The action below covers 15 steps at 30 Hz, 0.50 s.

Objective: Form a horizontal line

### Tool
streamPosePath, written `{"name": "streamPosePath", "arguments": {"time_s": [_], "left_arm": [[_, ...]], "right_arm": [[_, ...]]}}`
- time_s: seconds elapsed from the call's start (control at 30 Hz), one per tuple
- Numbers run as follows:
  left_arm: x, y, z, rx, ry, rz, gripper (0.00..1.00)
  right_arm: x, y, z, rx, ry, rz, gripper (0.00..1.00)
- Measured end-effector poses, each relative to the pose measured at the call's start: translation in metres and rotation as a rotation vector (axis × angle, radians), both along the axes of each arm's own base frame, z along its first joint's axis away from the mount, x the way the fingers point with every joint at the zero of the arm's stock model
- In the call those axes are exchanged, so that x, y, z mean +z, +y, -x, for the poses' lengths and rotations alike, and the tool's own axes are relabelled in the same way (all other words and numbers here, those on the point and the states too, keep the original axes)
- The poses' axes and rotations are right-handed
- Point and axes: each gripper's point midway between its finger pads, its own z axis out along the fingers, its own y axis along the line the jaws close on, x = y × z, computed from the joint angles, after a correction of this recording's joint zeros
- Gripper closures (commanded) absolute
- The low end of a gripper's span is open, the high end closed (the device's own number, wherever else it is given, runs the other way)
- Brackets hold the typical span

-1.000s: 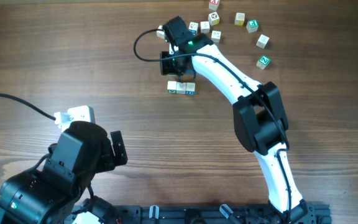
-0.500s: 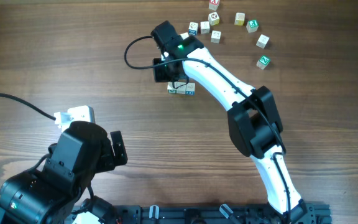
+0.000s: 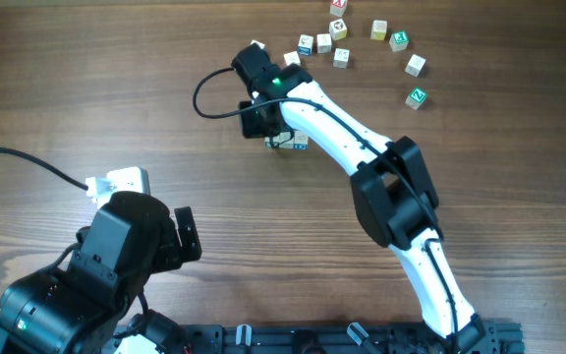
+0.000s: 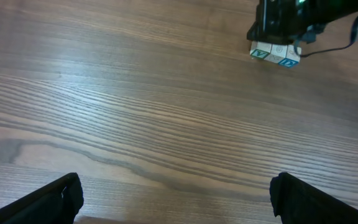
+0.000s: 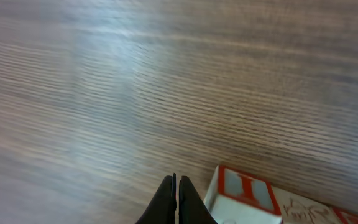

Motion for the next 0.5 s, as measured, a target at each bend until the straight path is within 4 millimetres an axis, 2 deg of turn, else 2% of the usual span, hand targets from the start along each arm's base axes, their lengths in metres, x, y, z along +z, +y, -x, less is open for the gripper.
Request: {"name": "streamPosePath", "arguments": {"time_s": [0.1,0.5], "left_arm": [[0.0000,0.0000,0.0000,0.000,0.000,0.000,0.00],[0.0000,0.0000,0.0000,0.000,0.000,0.000,0.00]], "right_arm": [[-0.0066,-0.0009,0.0012,0.000,0.011,0.008,0.95],[-0.0063,-0.0009,-0.0007,0.009,-0.001,0.012,0.96]]}}
